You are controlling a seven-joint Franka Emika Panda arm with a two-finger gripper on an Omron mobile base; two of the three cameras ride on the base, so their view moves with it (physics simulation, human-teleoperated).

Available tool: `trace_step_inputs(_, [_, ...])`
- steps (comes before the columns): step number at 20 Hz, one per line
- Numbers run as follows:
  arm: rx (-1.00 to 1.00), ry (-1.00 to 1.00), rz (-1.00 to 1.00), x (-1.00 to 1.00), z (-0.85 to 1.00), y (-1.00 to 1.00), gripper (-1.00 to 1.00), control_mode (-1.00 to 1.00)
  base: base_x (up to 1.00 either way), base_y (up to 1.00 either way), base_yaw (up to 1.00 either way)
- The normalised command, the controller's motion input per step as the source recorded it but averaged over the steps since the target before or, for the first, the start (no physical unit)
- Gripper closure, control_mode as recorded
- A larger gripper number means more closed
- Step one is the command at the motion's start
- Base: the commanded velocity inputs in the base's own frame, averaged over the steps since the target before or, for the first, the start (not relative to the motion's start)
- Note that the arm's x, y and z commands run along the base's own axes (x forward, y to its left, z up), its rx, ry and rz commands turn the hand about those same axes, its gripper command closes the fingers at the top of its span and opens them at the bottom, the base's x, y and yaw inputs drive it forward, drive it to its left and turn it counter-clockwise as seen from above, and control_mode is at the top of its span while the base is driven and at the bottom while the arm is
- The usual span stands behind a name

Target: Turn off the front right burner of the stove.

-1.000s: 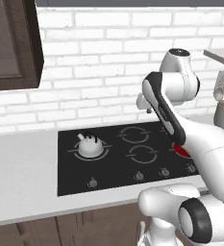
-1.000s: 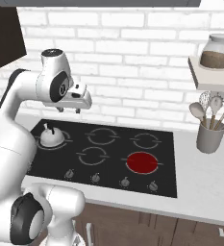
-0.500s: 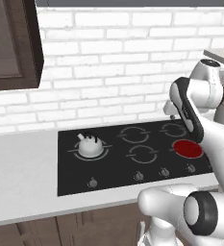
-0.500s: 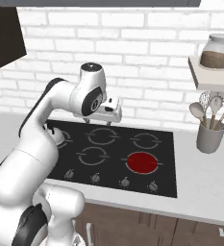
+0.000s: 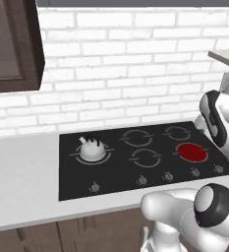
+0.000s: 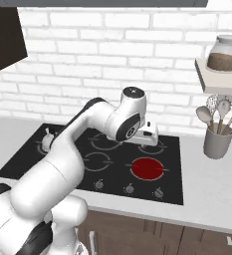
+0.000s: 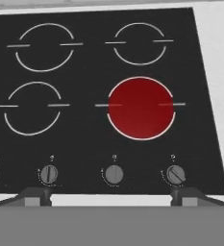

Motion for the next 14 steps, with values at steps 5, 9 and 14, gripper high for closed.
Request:
trace_step_inputs(5, [0.01,0.01,-0.01,-0.33,-0.55,-1.0,-1.0,-1.0,0.0,0.0,0.0])
trace_step_inputs(9, [0.0,0.04,0.0,-0.21,-0.63,-1.0,-1.0,-1.0,0.0,0.0,0.0])
trace_step_inputs(14, [-0.03,0.07,0.0,0.07,-0.51,-0.66,-1.0,-1.0,0.0,0.0,0.0])
